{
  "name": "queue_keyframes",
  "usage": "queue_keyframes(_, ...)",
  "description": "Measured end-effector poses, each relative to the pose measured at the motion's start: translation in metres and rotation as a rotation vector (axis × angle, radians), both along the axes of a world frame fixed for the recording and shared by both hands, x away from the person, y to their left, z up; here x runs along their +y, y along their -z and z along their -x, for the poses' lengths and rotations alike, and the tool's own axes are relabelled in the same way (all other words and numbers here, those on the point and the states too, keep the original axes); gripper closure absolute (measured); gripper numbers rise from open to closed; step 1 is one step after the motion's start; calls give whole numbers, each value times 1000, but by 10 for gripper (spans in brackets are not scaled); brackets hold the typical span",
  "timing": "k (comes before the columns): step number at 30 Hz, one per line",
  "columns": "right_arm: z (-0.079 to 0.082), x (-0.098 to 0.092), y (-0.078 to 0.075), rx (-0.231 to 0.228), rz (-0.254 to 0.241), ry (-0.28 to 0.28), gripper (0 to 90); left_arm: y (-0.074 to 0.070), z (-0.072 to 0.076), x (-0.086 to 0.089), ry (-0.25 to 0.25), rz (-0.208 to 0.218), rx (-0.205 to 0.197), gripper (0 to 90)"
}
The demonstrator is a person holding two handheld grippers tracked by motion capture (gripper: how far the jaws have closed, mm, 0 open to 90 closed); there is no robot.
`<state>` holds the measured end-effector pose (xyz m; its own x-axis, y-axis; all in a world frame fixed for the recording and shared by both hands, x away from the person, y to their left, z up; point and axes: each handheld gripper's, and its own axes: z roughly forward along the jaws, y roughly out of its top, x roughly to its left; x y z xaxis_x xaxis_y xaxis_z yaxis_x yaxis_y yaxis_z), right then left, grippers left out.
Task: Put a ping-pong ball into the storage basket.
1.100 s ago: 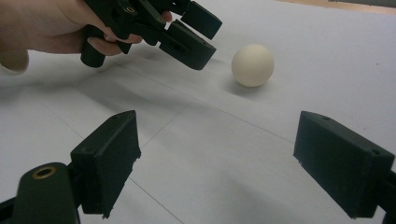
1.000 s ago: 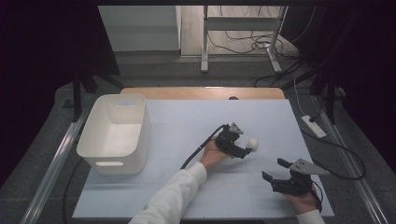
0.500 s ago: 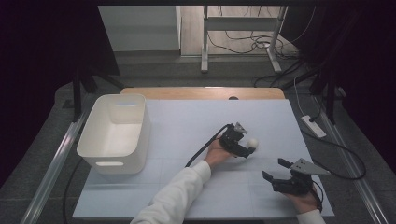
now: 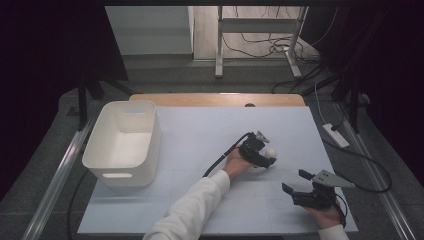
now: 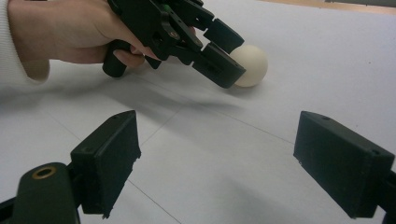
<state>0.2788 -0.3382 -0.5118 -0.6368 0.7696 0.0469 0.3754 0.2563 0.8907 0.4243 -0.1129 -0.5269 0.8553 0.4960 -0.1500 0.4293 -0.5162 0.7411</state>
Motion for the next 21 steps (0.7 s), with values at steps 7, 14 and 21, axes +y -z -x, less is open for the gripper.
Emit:
queue_keyframes(7,0,-1,0,-1,0,1,145,0,-1,-4,16,-7,0,294)
queue_keyframes(14,1,-1,0,-1,0,2,144,1,-2,-6,14,-14,1,455)
queue_keyframes(21,1,-2,0,0,0,3,144,-2,-1,-4,23,-20,-3,504)
